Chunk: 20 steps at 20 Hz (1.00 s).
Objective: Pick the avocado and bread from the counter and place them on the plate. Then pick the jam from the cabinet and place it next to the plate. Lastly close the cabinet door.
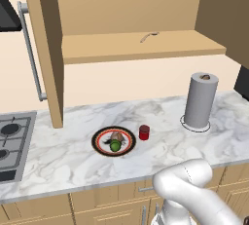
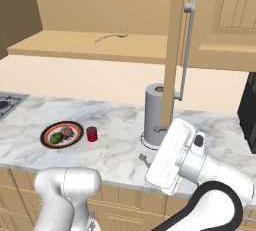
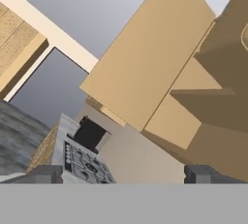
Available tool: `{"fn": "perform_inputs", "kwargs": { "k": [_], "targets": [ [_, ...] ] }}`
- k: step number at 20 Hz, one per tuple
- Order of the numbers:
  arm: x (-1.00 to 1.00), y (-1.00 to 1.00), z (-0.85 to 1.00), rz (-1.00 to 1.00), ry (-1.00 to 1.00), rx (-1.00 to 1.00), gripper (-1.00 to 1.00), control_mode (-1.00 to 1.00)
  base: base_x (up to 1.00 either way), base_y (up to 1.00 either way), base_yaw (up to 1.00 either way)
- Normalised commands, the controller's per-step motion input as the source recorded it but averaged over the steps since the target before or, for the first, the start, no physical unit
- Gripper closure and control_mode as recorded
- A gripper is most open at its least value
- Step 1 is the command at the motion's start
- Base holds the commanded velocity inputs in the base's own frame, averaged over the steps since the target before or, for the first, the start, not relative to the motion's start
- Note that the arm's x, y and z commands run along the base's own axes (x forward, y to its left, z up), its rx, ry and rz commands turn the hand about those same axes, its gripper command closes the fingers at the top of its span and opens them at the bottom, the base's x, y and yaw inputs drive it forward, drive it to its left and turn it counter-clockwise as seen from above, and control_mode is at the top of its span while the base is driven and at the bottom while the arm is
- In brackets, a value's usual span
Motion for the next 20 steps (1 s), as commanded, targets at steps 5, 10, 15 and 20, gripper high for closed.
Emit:
{"fn": "perform_inputs", "kwargs": {
  "k": [5, 10, 15, 20],
  "targets": [
    [0.21, -0.12, -0.02, 0.00, -0.08, -0.01, -1.00, -1.00, 0.00, 0.00, 0.00],
    [0.20, -0.09, 0.00, 0.00, -0.13, -0.06, -1.00, -1.00, 0.00, 0.00, 0.00],
    [0.14, -0.10, 0.02, 0.00, -0.13, -0.12, -1.00, -1.00, 0.00, 0.00, 0.00],
    [0.01, -0.17, 0.09, 0.00, -0.11, -0.09, -1.00, -1.00, 0.00, 0.00, 0.00]
  ]
}}
